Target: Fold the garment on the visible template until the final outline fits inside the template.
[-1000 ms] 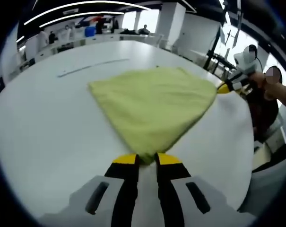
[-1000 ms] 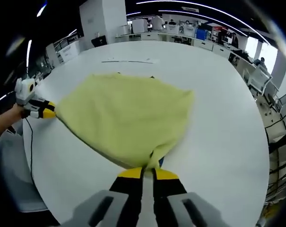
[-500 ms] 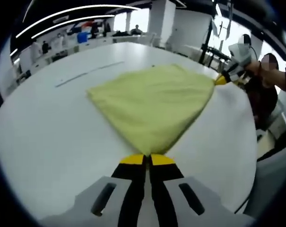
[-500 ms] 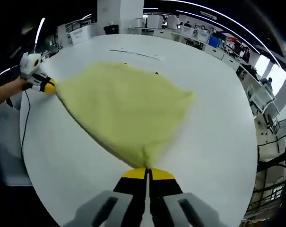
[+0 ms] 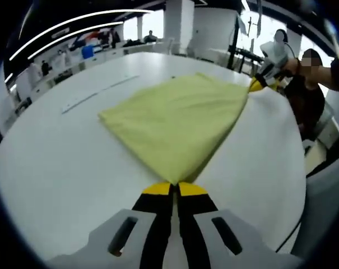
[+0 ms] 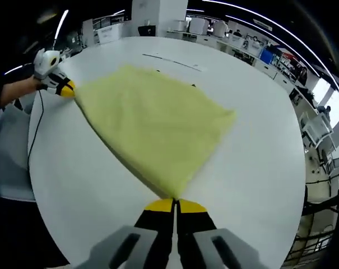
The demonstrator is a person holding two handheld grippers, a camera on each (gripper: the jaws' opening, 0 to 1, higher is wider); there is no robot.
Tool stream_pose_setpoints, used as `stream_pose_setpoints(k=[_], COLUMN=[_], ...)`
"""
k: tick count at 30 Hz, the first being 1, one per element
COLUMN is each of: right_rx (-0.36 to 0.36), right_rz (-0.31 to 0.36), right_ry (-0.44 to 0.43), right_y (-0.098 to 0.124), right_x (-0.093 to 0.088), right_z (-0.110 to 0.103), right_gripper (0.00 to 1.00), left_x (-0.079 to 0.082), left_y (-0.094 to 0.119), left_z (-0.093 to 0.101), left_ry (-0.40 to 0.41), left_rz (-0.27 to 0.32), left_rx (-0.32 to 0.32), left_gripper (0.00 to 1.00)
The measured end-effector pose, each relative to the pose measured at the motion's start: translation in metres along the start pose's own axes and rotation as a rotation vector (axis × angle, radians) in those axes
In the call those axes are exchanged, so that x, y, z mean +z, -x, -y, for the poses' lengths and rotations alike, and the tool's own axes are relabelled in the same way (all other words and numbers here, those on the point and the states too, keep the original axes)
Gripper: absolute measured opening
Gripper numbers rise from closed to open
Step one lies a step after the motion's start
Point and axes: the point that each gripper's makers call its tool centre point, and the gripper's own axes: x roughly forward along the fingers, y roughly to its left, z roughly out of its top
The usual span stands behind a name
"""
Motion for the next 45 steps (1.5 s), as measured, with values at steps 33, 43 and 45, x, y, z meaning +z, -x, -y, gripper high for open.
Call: stream_pose_setpoints(k=[33,43,45], right_rx=[0.059,0.055,0.050], right_rz=[-0.011,0.010,0.044], right_ry=[-0.052,-0.165,-0.169], right_y=[0.005,0.003,0.008], right_x=[-0.023,-0.019,-0.013], right_z=[-0.029,-0.030,-0.031], right_gripper=[0.00,0.23,0.33], left_x=[-0.032,-0.036,-0.031], left_y=[0.031,0.033,0.039], left_z=[0.025,0.020,0.020], left_ry=[-0.032,0.126,0.189], left_rz=[-0.040,-0.003,0.032], left_rx=[0.015,0.062,0.071], left_gripper=[0.00,0.31,0.39])
